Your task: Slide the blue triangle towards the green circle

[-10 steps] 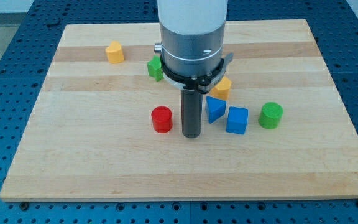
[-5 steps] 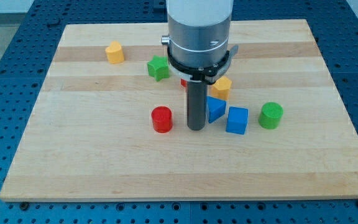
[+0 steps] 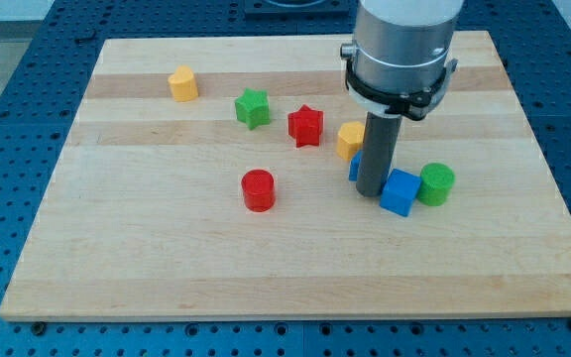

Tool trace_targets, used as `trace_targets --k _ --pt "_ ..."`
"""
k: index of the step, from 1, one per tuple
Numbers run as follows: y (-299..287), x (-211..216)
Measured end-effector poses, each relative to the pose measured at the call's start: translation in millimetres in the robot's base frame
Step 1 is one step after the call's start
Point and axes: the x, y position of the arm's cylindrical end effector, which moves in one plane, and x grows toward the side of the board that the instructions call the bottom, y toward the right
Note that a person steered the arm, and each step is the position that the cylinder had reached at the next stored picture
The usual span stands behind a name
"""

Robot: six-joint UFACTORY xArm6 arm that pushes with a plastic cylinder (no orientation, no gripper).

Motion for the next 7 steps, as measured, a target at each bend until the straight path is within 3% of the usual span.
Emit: trace_targets --k 2,4,7 --pt "-52 8" --pt "-52 -32" --pt "-2 -27"
